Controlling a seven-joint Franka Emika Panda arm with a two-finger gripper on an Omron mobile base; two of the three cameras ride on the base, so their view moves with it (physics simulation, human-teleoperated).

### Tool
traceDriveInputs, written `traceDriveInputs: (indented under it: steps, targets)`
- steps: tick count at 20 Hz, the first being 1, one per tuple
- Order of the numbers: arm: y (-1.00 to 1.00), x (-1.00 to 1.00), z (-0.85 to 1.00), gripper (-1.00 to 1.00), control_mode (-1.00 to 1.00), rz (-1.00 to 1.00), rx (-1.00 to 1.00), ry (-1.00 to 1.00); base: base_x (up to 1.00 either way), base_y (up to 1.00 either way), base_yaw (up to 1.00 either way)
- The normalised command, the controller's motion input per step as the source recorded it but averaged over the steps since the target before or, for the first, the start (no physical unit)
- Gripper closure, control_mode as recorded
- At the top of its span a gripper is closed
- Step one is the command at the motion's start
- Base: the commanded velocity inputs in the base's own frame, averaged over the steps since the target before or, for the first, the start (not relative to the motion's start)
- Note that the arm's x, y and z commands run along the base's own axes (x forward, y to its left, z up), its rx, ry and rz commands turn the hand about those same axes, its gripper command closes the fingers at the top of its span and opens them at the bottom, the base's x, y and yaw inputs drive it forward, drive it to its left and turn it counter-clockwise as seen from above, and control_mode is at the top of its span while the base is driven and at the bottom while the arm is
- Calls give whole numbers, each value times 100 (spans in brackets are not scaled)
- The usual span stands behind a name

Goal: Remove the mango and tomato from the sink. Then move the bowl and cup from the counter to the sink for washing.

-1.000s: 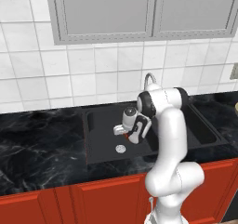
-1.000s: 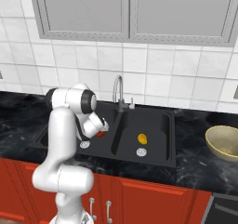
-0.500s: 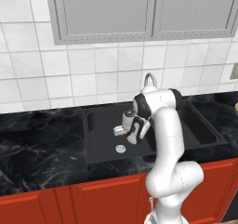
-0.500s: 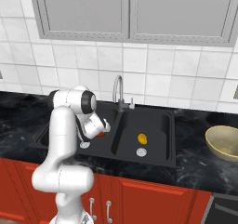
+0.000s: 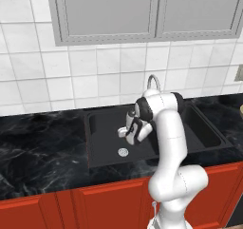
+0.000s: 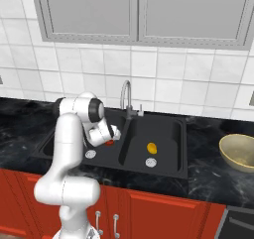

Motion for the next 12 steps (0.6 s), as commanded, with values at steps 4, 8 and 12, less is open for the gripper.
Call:
traceDriveInputs:
  steps: [4, 8, 12]
  targets:
    - [-1, 6, -21, -100, -100, 0, 0, 14, 0, 0, 0]
    - [0, 4, -24, -100, -100, 0, 0, 16, 0, 0, 0]
    - [0, 1, -23, -100, -100, 0, 0, 15, 0, 0, 0]
